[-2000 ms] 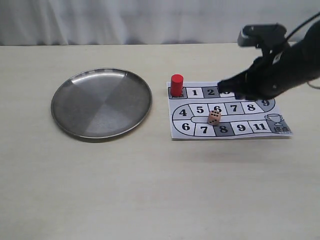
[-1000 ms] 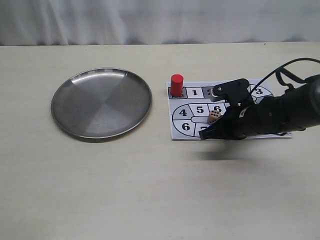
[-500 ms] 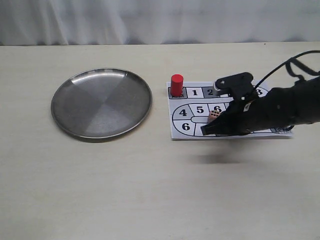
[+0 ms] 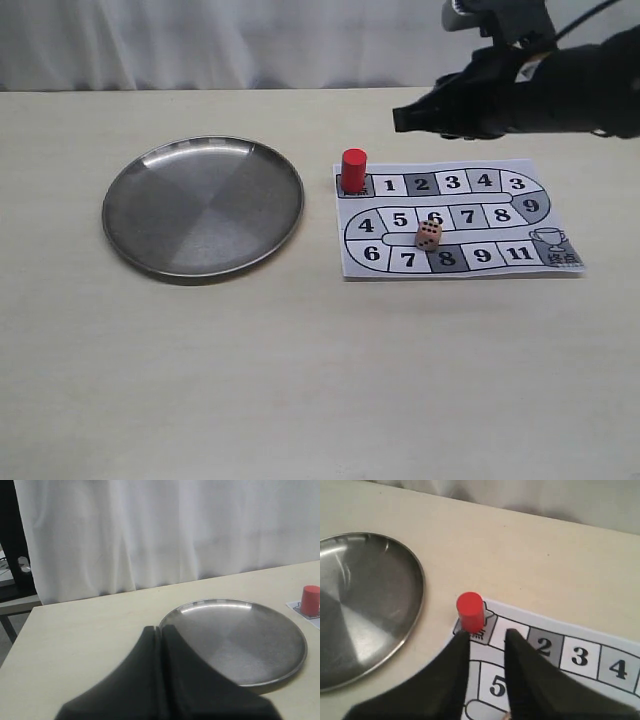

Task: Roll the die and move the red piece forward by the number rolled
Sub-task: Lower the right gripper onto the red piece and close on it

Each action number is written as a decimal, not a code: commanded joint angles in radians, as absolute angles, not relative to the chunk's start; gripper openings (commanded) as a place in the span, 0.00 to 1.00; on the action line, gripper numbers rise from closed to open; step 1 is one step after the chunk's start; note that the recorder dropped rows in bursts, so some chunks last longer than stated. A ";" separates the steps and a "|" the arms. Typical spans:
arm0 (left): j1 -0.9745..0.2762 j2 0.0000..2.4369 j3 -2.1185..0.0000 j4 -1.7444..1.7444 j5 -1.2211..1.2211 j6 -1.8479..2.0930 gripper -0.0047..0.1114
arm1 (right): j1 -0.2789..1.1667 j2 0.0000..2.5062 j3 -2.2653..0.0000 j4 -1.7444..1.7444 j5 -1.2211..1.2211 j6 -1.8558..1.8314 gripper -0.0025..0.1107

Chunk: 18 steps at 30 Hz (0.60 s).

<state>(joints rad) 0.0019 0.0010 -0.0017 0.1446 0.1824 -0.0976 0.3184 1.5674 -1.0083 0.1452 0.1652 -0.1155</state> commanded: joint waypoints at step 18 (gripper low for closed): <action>-0.001 0.000 0.000 0.145 0.174 -0.099 0.04 | 0.328 2.105 -1.488 0.175 0.342 -0.103 0.74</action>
